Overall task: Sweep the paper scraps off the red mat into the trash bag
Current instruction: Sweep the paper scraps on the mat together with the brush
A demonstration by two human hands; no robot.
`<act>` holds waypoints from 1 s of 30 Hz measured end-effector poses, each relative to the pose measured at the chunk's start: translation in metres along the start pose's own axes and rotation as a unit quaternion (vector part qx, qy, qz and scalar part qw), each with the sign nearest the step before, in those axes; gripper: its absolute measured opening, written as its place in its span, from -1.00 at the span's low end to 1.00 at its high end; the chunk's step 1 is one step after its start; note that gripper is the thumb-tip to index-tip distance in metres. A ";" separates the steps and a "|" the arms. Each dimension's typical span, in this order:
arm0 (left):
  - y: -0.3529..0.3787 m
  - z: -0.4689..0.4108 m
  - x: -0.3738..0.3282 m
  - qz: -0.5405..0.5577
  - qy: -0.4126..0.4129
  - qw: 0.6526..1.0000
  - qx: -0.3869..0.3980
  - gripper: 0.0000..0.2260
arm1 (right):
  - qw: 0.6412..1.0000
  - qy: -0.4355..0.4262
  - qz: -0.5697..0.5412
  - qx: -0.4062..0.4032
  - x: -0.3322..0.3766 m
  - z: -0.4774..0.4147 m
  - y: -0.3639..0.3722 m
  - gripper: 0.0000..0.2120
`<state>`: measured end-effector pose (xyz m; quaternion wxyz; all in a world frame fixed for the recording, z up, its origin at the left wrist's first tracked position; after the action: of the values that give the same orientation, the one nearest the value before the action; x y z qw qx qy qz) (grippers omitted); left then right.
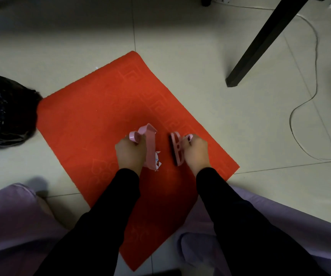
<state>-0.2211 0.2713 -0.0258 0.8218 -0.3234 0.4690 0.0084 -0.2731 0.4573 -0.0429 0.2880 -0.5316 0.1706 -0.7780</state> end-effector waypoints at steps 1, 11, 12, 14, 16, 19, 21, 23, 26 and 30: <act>-0.001 0.000 0.000 -0.003 0.003 1.000 -0.001 -0.66 | 1.000 0.007 -0.001 -0.012 -0.002 -0.002 -0.006 -0.73; 0.000 0.003 0.001 -0.004 0.008 1.000 -0.002 -0.71 | 0.998 0.003 0.056 -0.033 -0.018 -0.002 -0.005 -0.75; 0.001 0.003 0.001 -0.005 0.009 1.000 -0.003 -0.70 | 0.998 -0.004 0.068 -0.011 -0.017 0.001 0.003 -0.74; 0.002 0.002 0.001 -0.010 0.012 1.000 0.000 -0.70 | 0.996 -0.022 0.084 0.026 -0.010 0.005 0.019 -0.71; 0.002 0.001 0.001 -0.013 0.013 1.000 0.003 -0.70 | 0.994 -0.042 0.099 0.031 -0.003 0.008 0.028 -0.68; 0.001 -0.001 0.002 -0.003 0.004 1.000 0.003 -0.67 | 0.995 -0.045 0.091 0.009 0.006 0.007 0.023 -0.65; 0.002 -0.001 0.002 0.001 -0.003 1.000 0.004 -0.65 | 0.997 -0.043 0.069 -0.012 0.010 0.006 0.011 -0.62; 0.003 0.000 0.000 0.006 -0.004 1.000 0.007 -0.64 | 0.997 -0.036 0.047 -0.041 0.012 0.003 -0.003 -0.59; 0.004 0.001 -0.004 0.005 0.001 1.000 0.005 -0.64 | 0.996 -0.014 0.043 -0.082 0.004 -0.005 -0.018 -0.62; 0.011 0.006 -0.012 0.011 0.009 1.000 0.020 -0.62 | 0.994 0.020 0.054 -0.098 -0.016 -0.012 -0.022 -0.66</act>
<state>-0.2268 0.2868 -0.0203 0.8236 -0.3018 0.4801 0.0057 -0.2857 0.4837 -0.0464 0.2726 -0.5317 0.2802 -0.7513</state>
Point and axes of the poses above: each hand's wrist, its own z-axis away from the middle knuckle, its own y-axis out of the palm, x = y × z, the point moved 5 cm from there along -z, towards the middle knuckle, and after that the axes turned 5 degrees about x, right-handed, at the moved point
